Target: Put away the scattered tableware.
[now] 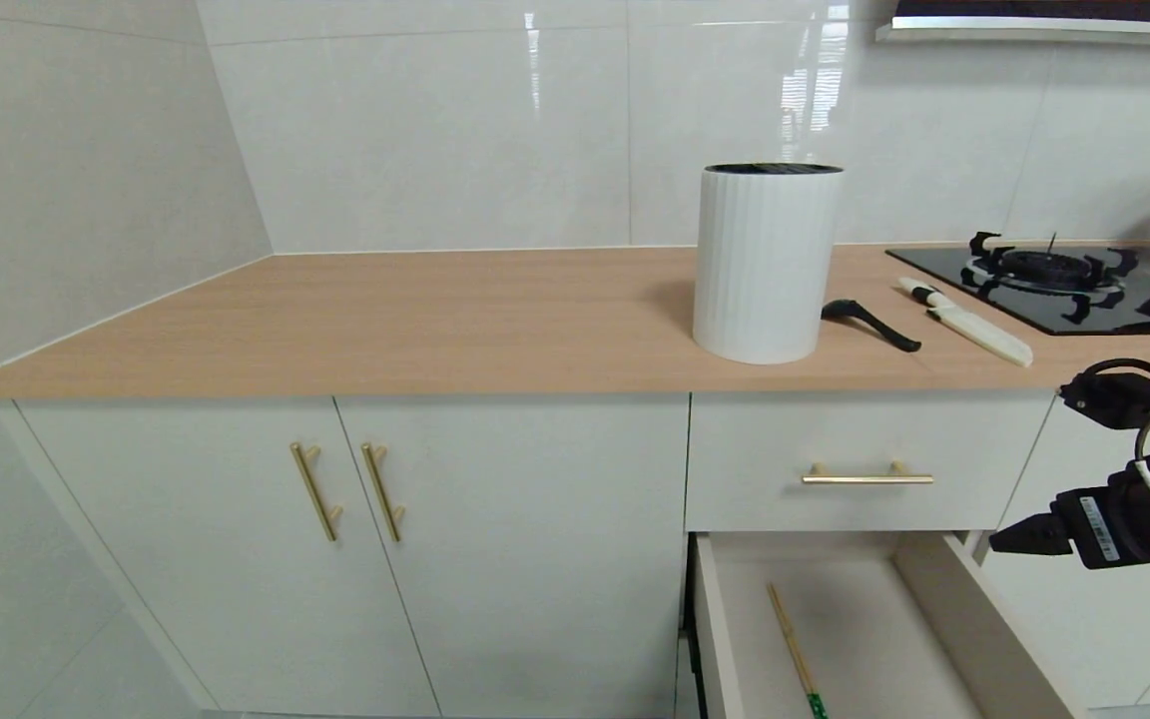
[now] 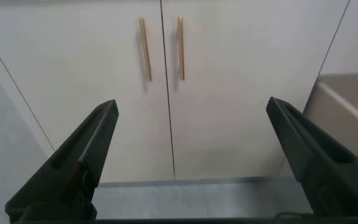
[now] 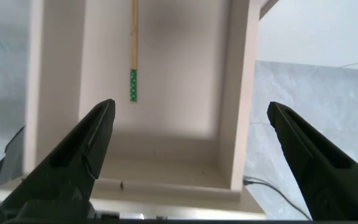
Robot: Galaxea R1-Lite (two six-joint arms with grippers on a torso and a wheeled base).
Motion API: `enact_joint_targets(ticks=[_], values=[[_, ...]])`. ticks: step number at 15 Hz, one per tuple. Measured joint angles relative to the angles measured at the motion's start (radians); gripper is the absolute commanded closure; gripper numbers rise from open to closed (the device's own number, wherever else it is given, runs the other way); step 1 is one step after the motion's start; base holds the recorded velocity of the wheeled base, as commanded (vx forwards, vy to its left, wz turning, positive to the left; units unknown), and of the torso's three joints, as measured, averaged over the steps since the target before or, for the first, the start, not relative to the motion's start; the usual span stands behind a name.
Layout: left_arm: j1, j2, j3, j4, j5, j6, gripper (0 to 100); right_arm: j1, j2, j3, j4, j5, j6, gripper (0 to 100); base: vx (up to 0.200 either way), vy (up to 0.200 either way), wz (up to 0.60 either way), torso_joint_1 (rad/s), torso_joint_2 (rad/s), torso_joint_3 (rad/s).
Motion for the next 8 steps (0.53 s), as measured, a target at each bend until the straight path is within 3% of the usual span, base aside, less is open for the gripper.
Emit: enact_joint_targets(ticks=[8], values=[[0.000, 0.000, 0.000, 0.000, 0.000, 0.000, 0, 0.000, -0.004, 0.006, -0.002, 0.000, -0.002, 0, 0.000, 0.000, 0.00, 0.195, -0.48, -0.287]])
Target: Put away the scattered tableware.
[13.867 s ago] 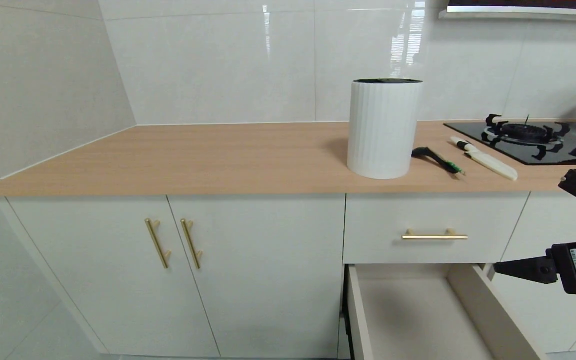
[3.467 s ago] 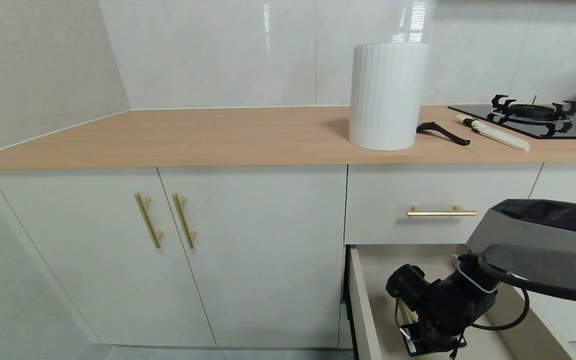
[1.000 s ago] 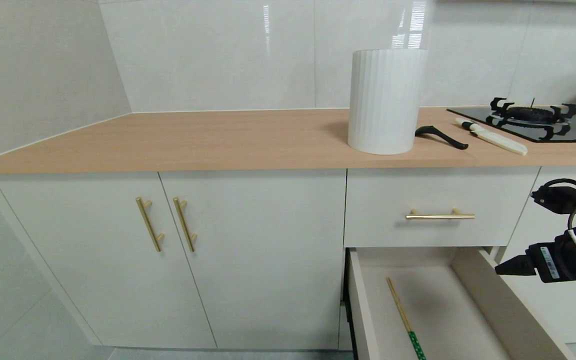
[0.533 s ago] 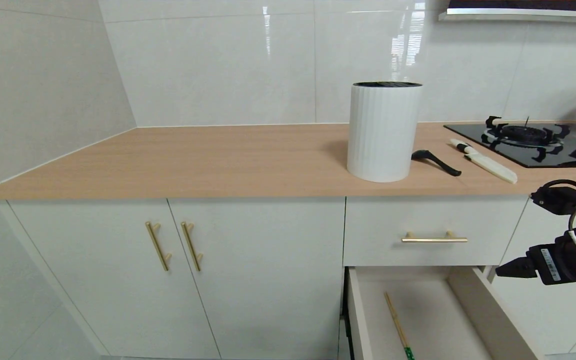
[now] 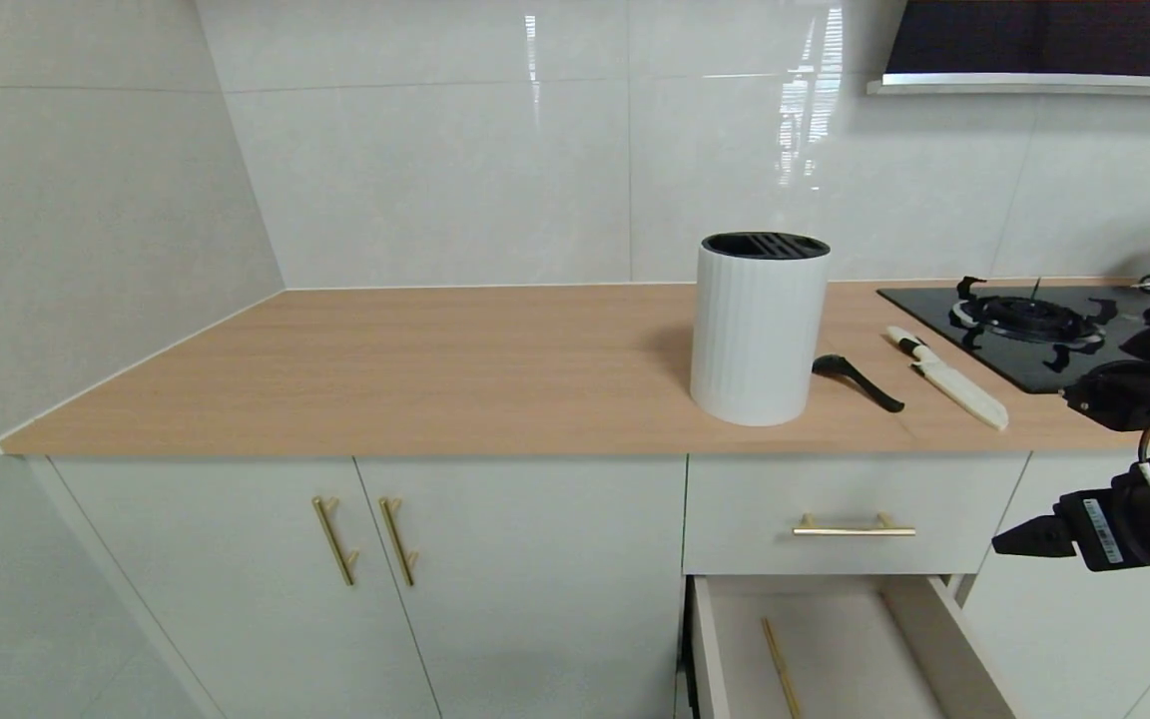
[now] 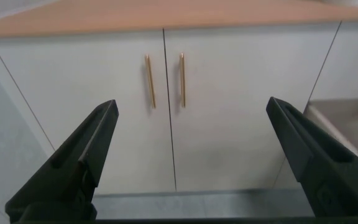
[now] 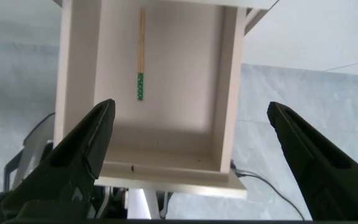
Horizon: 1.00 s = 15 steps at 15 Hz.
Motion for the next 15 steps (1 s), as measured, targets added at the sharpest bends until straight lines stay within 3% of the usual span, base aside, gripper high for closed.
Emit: enact_joint_targets(ticks=[6, 10, 15], values=[[0.000, 0.000, 0.000, 0.001, 0.000, 0.000, 0, -0.003, -0.011, -0.004, -0.028, 0.003, -0.019, 0, 0.000, 0.000, 0.00, 0.226, -0.50, -0.282], [0.000, 0.000, 0.000, 0.002, 0.000, 0.000, 0, -0.032, 0.082, -0.144, -0.121, 0.101, -0.167, 0, 0.000, 0.000, 0.00, 0.090, -0.18, -0.106], [0.000, 0.000, 0.000, 0.002, 0.000, 0.000, 0, -0.024, 0.352, -0.365, -0.143, 0.160, -0.216, 0, 0.000, 0.000, 0.00, 0.000, 0.00, 0.000]])
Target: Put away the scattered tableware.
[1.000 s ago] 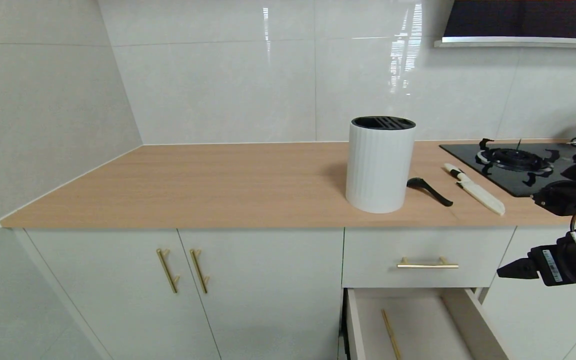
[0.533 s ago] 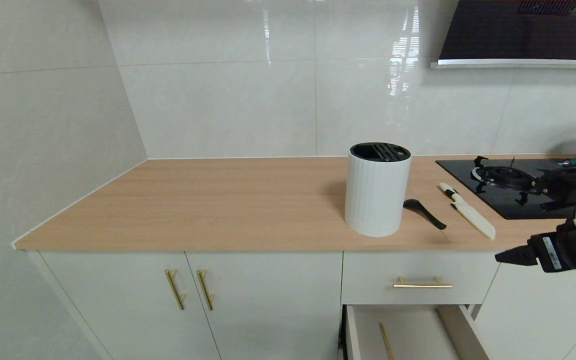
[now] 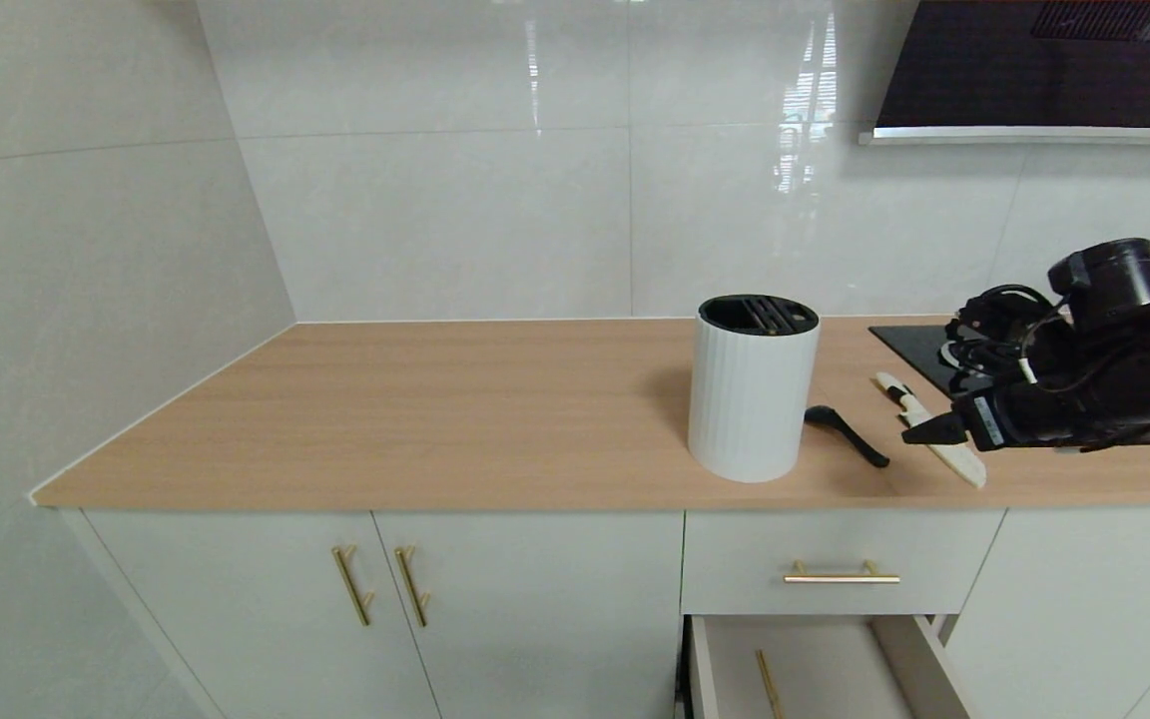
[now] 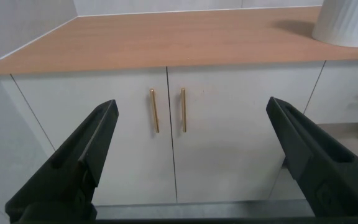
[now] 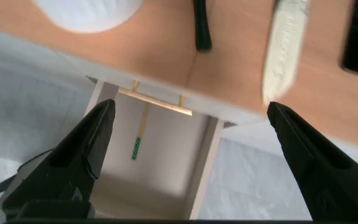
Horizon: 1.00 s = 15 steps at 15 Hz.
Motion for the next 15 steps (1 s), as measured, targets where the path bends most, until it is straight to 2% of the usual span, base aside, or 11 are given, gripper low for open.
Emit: enact_joint_targets(ticks=[3, 6, 11, 15], values=[[0.000, 0.000, 0.000, 0.000, 0.000, 0.000, 0, 0.021, 0.126, -0.035, -0.100, 0.024, -0.011, 0, 0.000, 0.000, 0.00, 0.000, 0.00, 0.000], [0.001, 0.000, 0.000, 0.000, 0.000, 0.000, 0, 0.019, 0.221, -0.040, -0.210, 0.113, -0.012, 0, 0.000, 0.000, 0.00, 0.000, 0.00, 0.000], [0.000, 0.000, 0.000, 0.000, 0.000, 0.000, 0, 0.003, 0.313, -0.043, -0.326, 0.114, -0.007, 0, 0.000, 0.000, 0.00, 0.000, 0.00, 0.000], [0.000, 0.000, 0.000, 0.000, 0.000, 0.000, 0, -0.013, 0.361, -0.063, -0.349, 0.117, 0.014, 0, 0.000, 0.000, 0.00, 0.000, 0.00, 0.000]])
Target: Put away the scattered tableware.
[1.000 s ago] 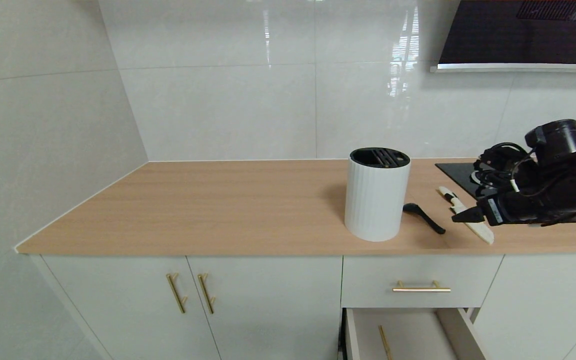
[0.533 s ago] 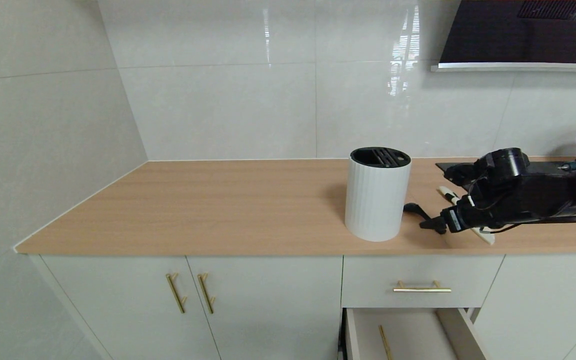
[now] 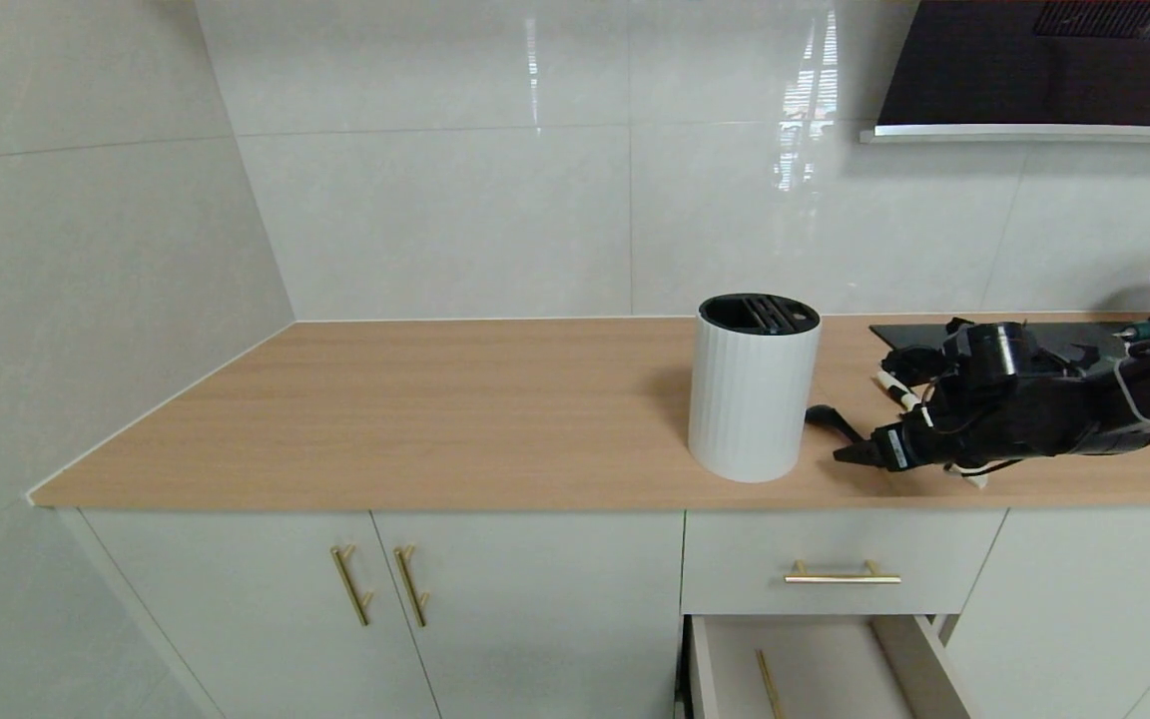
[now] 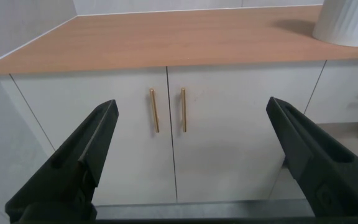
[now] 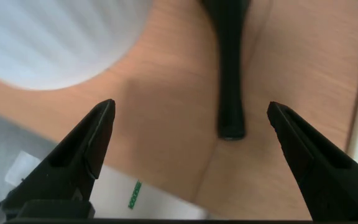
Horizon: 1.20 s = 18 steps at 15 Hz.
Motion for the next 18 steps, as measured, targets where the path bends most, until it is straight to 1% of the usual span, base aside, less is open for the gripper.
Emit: enact_joint_targets(ticks=[4, 8, 13, 14, 18], values=[[0.000, 0.000, 0.000, 0.000, 0.000, 0.000, 0, -0.016, 0.042, -0.034, -0.008, 0.003, 0.030, 0, 0.000, 0.000, 0.00, 0.000, 0.00, 0.000], [0.000, 0.000, 0.000, 0.000, 0.000, 0.000, 0, -0.016, 0.065, -0.036, -0.037, 0.003, 0.037, 0, 0.000, 0.000, 0.00, 0.000, 0.00, 0.000], [0.000, 0.000, 0.000, 0.000, 0.000, 0.000, 0, -0.013, 0.081, -0.036, -0.043, 0.003, 0.037, 0, 0.000, 0.000, 0.00, 0.000, 0.00, 0.000], [0.000, 0.000, 0.000, 0.000, 0.000, 0.000, 0, -0.013, 0.083, -0.036, -0.043, 0.003, 0.037, 100, 0.000, 0.000, 0.00, 0.000, 0.00, 0.000], [0.000, 0.000, 0.000, 0.000, 0.000, 0.000, 0, -0.013, 0.093, -0.036, -0.045, 0.003, 0.036, 100, 0.000, 0.000, 0.00, 0.000, 0.00, 0.000]])
